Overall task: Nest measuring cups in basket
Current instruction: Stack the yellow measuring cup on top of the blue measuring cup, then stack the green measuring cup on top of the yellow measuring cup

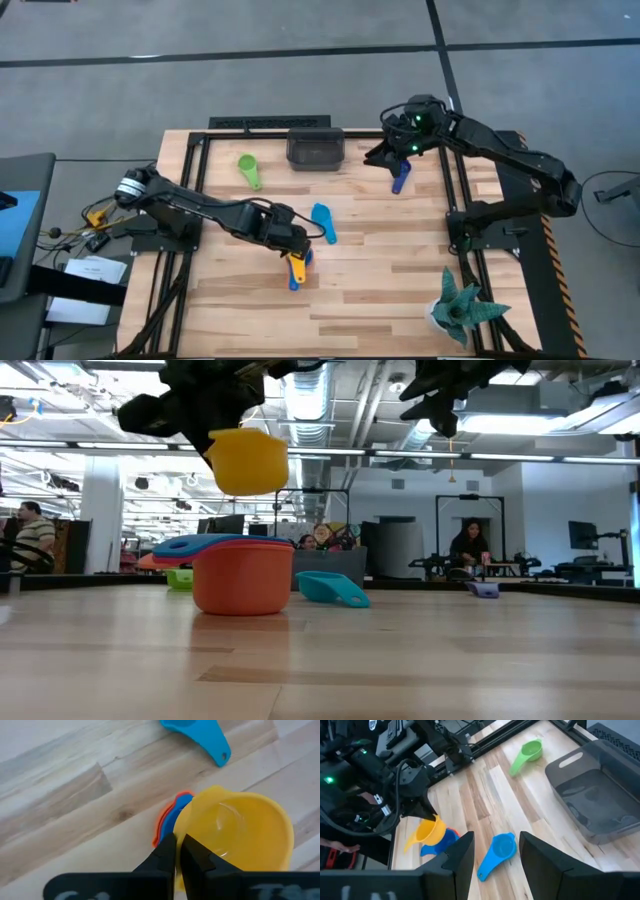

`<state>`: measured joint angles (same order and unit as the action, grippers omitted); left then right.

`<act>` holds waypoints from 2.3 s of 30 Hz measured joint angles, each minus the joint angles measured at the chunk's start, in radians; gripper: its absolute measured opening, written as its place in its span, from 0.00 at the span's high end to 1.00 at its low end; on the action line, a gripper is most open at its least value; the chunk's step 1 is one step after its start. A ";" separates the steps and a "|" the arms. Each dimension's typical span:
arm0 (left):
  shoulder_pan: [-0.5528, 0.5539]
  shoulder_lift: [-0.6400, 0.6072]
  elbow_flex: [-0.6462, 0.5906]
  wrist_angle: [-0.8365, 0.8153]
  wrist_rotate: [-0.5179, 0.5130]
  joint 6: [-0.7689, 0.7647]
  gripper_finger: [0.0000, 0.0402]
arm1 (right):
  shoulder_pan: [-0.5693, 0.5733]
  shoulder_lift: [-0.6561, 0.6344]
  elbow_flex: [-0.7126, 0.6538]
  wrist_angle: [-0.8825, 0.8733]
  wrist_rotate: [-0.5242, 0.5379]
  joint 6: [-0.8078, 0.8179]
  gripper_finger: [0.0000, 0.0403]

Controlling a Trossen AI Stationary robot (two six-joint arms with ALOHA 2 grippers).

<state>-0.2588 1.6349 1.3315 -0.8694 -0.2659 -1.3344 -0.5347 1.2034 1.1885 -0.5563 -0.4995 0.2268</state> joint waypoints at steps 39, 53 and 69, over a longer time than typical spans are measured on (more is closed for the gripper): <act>0.015 0.119 -0.001 0.045 0.045 0.303 0.91 | 0.064 -0.001 0.000 -0.011 0.060 0.017 0.55; 0.030 0.060 -0.002 -0.026 -0.001 0.207 0.85 | 0.105 0.014 0.002 0.079 0.056 0.068 0.55; 0.032 -0.328 -0.002 -0.149 -0.327 0.150 0.85 | 0.234 0.229 0.002 0.586 0.059 0.176 0.55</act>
<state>-0.2272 1.3066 1.3300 -1.0180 -0.5928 -1.1848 -0.3007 1.4327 1.1904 0.0300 -0.4409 0.4031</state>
